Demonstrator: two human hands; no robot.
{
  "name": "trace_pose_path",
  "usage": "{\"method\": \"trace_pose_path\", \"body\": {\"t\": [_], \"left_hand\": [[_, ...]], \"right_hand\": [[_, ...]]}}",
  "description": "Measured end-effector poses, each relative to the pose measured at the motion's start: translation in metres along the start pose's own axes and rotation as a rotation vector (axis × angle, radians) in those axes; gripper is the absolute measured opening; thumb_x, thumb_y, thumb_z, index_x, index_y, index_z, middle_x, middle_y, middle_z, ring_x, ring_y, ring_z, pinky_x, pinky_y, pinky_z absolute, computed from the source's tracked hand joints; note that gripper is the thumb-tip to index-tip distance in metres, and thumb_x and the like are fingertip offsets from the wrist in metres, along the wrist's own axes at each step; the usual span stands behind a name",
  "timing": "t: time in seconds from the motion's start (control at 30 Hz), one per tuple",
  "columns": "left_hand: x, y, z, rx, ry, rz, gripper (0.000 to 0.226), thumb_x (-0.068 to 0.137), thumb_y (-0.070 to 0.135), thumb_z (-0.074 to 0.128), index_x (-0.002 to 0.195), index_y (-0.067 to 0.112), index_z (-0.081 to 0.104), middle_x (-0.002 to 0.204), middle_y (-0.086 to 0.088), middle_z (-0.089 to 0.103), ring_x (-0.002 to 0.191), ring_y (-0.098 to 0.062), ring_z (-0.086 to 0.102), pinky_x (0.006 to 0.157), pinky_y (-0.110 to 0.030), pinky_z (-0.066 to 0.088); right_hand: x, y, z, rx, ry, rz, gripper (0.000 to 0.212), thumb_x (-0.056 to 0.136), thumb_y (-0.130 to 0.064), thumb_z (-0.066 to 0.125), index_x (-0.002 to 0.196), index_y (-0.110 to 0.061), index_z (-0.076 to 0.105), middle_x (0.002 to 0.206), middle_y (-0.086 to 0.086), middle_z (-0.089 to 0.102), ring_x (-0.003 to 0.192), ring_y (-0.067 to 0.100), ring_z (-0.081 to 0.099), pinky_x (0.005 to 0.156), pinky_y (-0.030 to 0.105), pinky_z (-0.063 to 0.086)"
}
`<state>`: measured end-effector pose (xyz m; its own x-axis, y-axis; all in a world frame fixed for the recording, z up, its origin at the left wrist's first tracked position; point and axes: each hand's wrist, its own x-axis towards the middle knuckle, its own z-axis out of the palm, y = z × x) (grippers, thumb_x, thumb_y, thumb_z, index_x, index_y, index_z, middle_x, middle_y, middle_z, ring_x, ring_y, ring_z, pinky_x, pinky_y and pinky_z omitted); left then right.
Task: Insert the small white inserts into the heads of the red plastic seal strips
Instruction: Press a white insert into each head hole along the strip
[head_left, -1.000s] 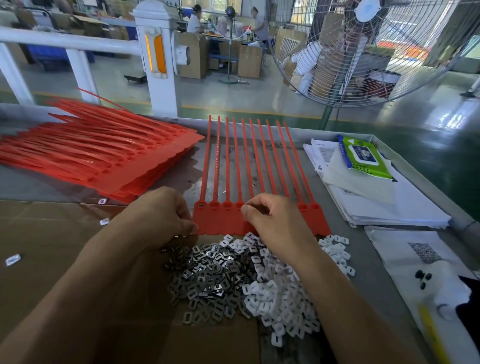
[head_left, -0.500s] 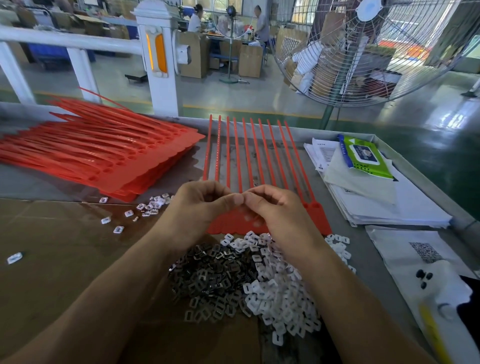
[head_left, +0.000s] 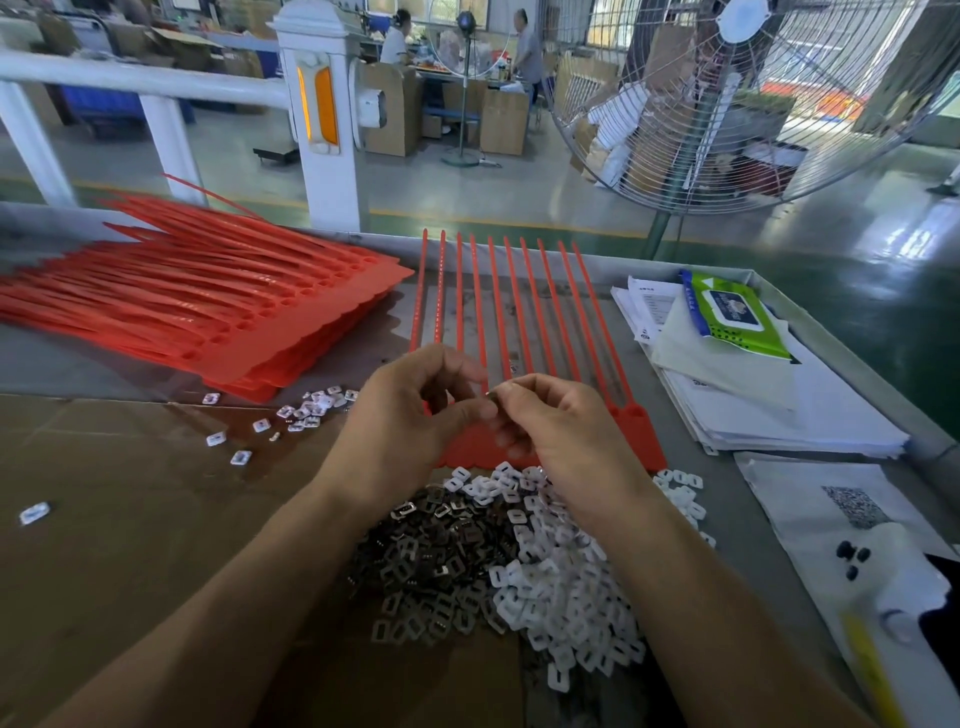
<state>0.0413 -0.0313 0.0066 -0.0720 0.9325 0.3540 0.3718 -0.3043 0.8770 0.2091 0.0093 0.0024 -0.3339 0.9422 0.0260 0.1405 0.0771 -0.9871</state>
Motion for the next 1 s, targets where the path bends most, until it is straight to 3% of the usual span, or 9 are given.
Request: {"method": "trace_pose_path", "body": {"t": [0.07,0.1,0.27,0.37,0.5,0.6,0.83,1.0], "left_hand": [[0.0,0.0,-0.001,0.155,0.011,0.084,0.014,0.085,0.018,0.079,0.093,0.027,0.071,0.081,0.008,0.066,0.068,-0.011,0.054,0.063,-0.019,0.041],[0.0,0.0,-0.002,0.219,0.011,0.12,0.014,0.086,0.018,0.078,0.093,0.028,0.071,0.082,0.01,0.065,0.071,-0.011,0.055,0.065,-0.019,0.042],[0.0,0.0,-0.001,0.387,0.024,0.248,0.008,0.087,0.025,0.076,0.094,0.028,0.072,0.086,0.014,0.064,0.082,-0.007,0.058,0.078,-0.039,0.049],[0.0,-0.001,-0.003,0.446,0.04,0.275,0.008,0.087,0.034,0.071,0.094,0.031,0.071,0.087,0.016,0.064,0.085,-0.006,0.057,0.082,-0.043,0.047],[0.007,-0.011,-0.013,0.542,0.137,0.206,0.006,0.087,0.032,0.073,0.093,0.031,0.072,0.089,0.018,0.064,0.087,-0.006,0.055,0.086,-0.045,0.046],[0.012,-0.023,-0.023,0.609,0.178,0.097,0.005,0.086,0.031,0.076,0.091,0.031,0.074,0.091,0.018,0.063,0.094,-0.013,0.057,0.091,-0.047,0.046],[0.015,-0.038,-0.02,0.715,0.118,-0.055,0.005,0.085,0.039,0.076,0.087,0.042,0.072,0.102,0.016,0.063,0.106,-0.013,0.049,0.09,-0.035,0.028],[0.018,-0.04,-0.018,0.729,0.11,-0.088,0.004,0.084,0.039,0.076,0.089,0.04,0.075,0.104,0.016,0.062,0.111,-0.013,0.046,0.088,-0.031,0.021]], "right_hand": [[0.0,0.0,0.0,0.003,0.016,0.013,0.022,0.102,-0.03,0.06,0.094,-0.016,0.075,0.077,-0.005,0.073,0.071,0.006,0.065,0.066,0.017,0.052],[0.0,0.0,-0.001,-0.001,0.022,0.018,0.022,0.103,-0.03,0.06,0.095,-0.015,0.074,0.077,-0.005,0.073,0.071,0.005,0.065,0.066,0.017,0.052],[-0.001,0.0,-0.002,-0.031,0.028,0.044,0.023,0.103,-0.034,0.06,0.093,-0.018,0.074,0.077,-0.003,0.072,0.071,0.007,0.065,0.071,0.021,0.053],[-0.002,-0.001,0.0,-0.032,0.032,0.032,0.022,0.101,-0.035,0.062,0.092,-0.02,0.076,0.08,-0.003,0.074,0.073,0.007,0.067,0.074,0.026,0.053],[-0.002,0.0,0.0,-0.148,0.119,-0.035,0.017,0.1,-0.038,0.062,0.094,-0.029,0.075,0.087,-0.015,0.076,0.079,-0.002,0.07,0.075,0.019,0.05],[-0.002,0.0,-0.001,-0.227,0.153,-0.07,0.013,0.1,-0.035,0.062,0.094,-0.032,0.073,0.087,-0.022,0.074,0.079,-0.004,0.068,0.064,0.006,0.047],[-0.003,0.003,0.0,-0.302,0.114,-0.064,0.014,0.1,-0.034,0.063,0.091,-0.031,0.074,0.083,-0.01,0.075,0.081,0.008,0.07,0.066,0.014,0.052],[-0.003,0.002,0.0,-0.347,0.106,-0.054,0.013,0.101,-0.038,0.062,0.098,-0.032,0.073,0.084,-0.014,0.075,0.082,0.001,0.069,0.059,0.002,0.047]]}}
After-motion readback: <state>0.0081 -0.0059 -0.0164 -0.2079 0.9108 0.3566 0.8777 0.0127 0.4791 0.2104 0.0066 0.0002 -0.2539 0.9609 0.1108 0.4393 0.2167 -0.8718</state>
